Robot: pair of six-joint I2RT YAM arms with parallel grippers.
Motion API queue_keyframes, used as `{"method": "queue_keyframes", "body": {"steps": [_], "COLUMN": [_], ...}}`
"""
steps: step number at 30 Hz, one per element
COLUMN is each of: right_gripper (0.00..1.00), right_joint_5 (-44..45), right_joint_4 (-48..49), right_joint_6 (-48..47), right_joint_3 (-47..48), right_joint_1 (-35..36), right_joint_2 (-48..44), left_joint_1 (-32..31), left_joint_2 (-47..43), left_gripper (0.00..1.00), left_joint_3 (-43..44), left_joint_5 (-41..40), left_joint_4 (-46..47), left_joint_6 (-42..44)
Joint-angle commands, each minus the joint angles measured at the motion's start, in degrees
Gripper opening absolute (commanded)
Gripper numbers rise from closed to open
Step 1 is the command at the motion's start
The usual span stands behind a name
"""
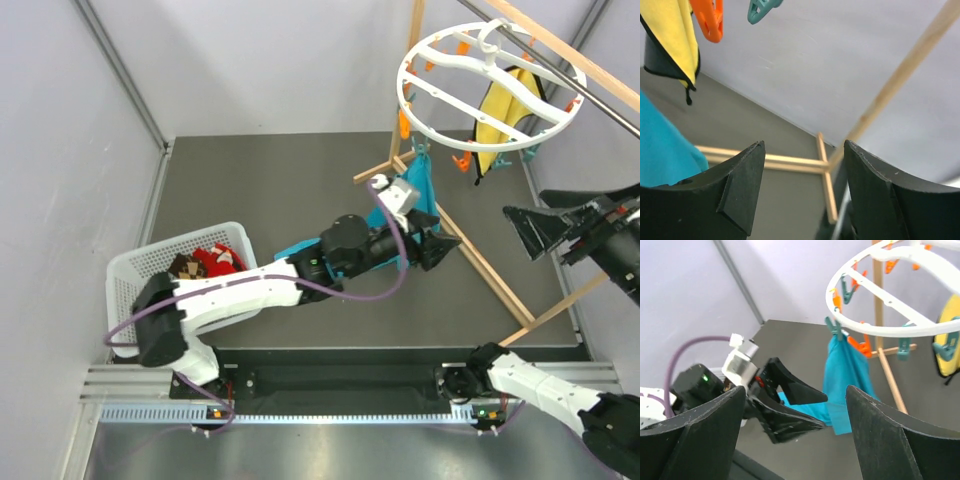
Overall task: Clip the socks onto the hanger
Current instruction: Open the clamp at the hanger.
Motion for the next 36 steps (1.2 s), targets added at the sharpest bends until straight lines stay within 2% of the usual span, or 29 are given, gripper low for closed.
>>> {"method": "queue_keyframes", "body": {"steps": [1,4,6,10,12,17,18,23,36], "right_gripper": [0.81,0.81,0.81,0.81,0.81,0.81,0.81,0.81,0.81], "right_joint_5": [5.92,9.09,10.75,12.08,12.34,11.82,11.82,11.82,11.73], "right_joint_4": [-7.12,-8.44,-8.45,-8.45,-8.54,-8.18,-8.18,-7.83,-6.51], "right_joint_6": [-2.65,-3.7,-4.32,-6.6,-7.31,-8.63,-8.8,-9.77,-10.91], "right_joint_3": [3.94,5.09,4.83,3.94,4.56,4.39,4.04,2.54,-0.54], "right_joint_1": [0.0,-0.09,-0.01,0.0,0.08,0.0,0.0,0.0,0.0], "right_joint_2": [5.99,7.4,7.49,7.23,7.14,6.35,6.09,5.3,6.35], "left_joint_1": [-0.06,-0.06,-0.06,0.03,0.64,0.99,1.25,2.48,4.51], "left_joint_2": [7.54,13.17,15.47,19.69,20.66,23.47,23.82,25.85,28.75], "left_gripper": [0.69,0.7,0.71,0.64,0.59,0.58,0.54,0.54,0.46], "left_joint_3": [6.07,13.53,15.31,16.19,16.46,16.89,16.98,18.3,23.4], "left_joint_5": [-3.07,-3.77,-6.06,-9.04,-10.11,-9.93,-10.54,-12.04,-2.99], "left_joint_4": [11.27,13.29,15.04,23.46,24.63,29.79,30.34,31.48,32.37], "left_joint_6": [7.37,9.83,11.5,14.67,14.32,15.45,15.72,14.85,16.95]}}
